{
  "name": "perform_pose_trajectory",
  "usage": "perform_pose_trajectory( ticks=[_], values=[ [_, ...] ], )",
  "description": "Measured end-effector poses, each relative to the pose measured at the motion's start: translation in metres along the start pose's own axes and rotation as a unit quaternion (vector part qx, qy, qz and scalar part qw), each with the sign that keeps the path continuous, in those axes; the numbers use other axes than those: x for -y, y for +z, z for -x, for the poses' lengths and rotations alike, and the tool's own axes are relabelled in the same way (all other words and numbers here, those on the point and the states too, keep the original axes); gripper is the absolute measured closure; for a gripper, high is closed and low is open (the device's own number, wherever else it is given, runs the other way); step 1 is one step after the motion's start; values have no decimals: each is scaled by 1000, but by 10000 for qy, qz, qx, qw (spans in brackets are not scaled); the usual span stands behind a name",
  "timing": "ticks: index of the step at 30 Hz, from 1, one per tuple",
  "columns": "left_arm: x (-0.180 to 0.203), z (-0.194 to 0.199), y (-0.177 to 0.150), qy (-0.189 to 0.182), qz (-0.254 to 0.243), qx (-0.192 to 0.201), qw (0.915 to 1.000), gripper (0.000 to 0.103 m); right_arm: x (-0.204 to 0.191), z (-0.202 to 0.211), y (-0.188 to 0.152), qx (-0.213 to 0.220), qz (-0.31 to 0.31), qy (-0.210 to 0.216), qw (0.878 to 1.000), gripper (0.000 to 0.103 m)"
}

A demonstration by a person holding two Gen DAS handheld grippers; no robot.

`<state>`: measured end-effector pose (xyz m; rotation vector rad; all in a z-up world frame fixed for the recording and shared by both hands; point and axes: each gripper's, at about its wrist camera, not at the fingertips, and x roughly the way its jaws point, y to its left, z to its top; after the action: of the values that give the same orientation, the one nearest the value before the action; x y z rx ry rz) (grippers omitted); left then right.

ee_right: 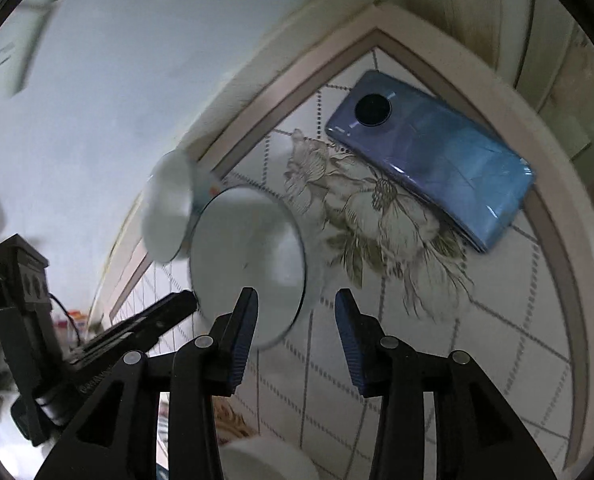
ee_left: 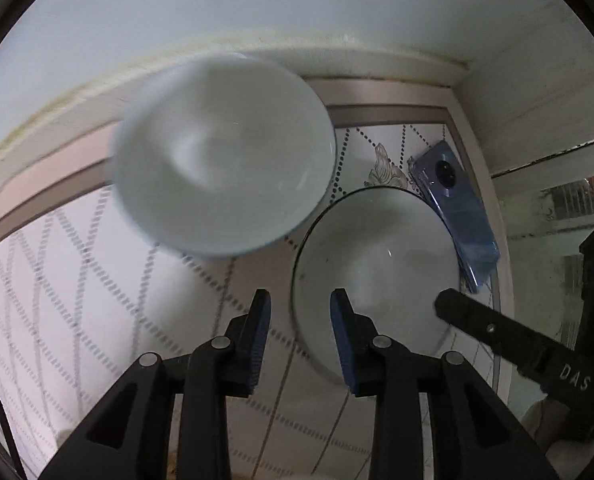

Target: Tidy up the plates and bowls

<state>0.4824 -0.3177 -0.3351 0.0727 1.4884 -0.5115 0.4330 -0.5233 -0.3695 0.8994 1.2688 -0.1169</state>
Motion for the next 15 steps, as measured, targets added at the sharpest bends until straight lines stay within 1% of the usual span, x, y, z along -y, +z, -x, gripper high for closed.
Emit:
perform_pose_trajectory(
  ticks=[2, 4, 5, 7, 12, 15],
  values=[
    [1, -9, 4, 72, -16, -22, 10000, 75, 4, -11, 8, -62, -67, 13, 10000, 61],
    [2, -13, 5, 67, -23, 18, 10000, 81, 5, -16, 9, -39, -73, 10, 10000, 76],
    [1, -14, 5, 99, -26, 36, 9999, 87, 5, -18, 10, -35, -49, 2, 10000, 87],
    [2, -11, 2, 149, -58, 74, 9998, 88, 4, -18, 11, 5, 8, 4, 10000, 88],
    [3, 1, -3, 261, -185, 221, 9992, 89, -5, -16, 6, 128, 258, -160, 9995, 89],
    [1, 9, -8, 303, -239, 257, 9989, 89, -8, -15, 3, 135, 303, -144, 9993, 89]
  ],
)
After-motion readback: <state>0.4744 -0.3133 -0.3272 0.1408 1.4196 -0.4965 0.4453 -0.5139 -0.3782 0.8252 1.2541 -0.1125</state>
